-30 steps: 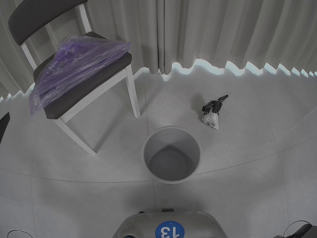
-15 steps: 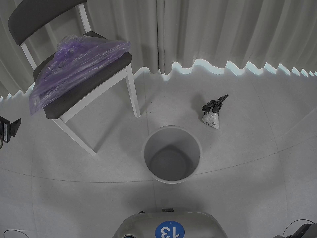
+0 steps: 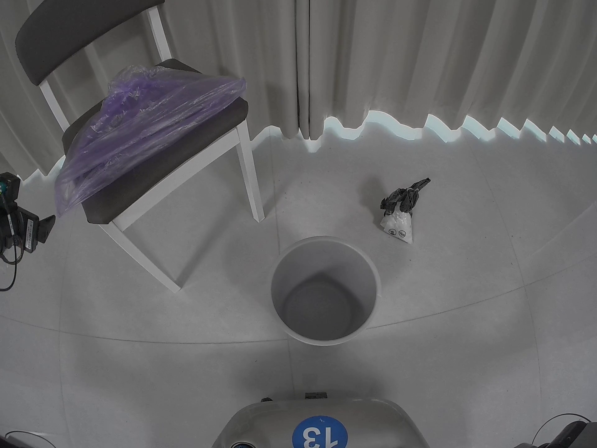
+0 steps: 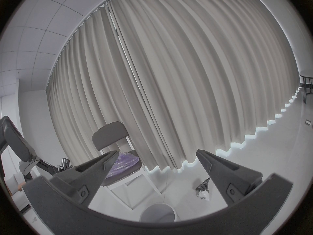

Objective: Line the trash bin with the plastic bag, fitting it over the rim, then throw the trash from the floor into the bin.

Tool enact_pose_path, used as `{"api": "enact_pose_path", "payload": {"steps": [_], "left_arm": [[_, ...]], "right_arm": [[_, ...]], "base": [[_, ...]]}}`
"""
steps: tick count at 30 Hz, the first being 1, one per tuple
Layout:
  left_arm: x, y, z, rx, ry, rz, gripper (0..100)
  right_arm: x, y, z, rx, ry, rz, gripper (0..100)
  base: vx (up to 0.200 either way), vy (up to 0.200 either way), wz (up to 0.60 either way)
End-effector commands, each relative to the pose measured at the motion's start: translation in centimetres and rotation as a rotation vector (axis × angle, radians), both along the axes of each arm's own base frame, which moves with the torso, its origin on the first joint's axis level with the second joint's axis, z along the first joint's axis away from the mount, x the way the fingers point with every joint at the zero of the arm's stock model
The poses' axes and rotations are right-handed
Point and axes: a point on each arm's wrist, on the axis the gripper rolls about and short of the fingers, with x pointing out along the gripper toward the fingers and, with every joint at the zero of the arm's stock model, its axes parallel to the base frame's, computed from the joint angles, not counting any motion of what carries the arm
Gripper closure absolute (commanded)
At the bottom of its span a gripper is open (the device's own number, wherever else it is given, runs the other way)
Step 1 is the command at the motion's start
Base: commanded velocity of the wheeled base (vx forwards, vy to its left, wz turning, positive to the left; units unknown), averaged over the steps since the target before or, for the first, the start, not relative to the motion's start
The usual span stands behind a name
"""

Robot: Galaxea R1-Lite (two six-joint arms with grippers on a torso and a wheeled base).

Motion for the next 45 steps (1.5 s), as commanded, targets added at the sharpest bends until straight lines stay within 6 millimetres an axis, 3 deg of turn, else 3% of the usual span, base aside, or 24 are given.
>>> {"api": "enact_pose_path", "payload": {"steps": [1,25,45], "left_arm": [[2.2,0.6,-0.9,-0.003,0.032,-0.002,0],[8.5,2.7,-0.9,0.086,0.028,0.006,0],[10.9,3.4,-0.8,0.095,0.014,0.023,0]], "right_arm": [[-0.3,-0.2,0.2,0.004,-0.02,-0.017,0],[-0.4,-0.5,0.6,0.011,-0.033,-0.064,0],[-0.2,-0.5,0.5,0.007,-0.036,-0.061,0]], "base": [[0.0,0.0,0.0],[0.0,0.0,0.0],[0.0,0.0,0.0]]}}
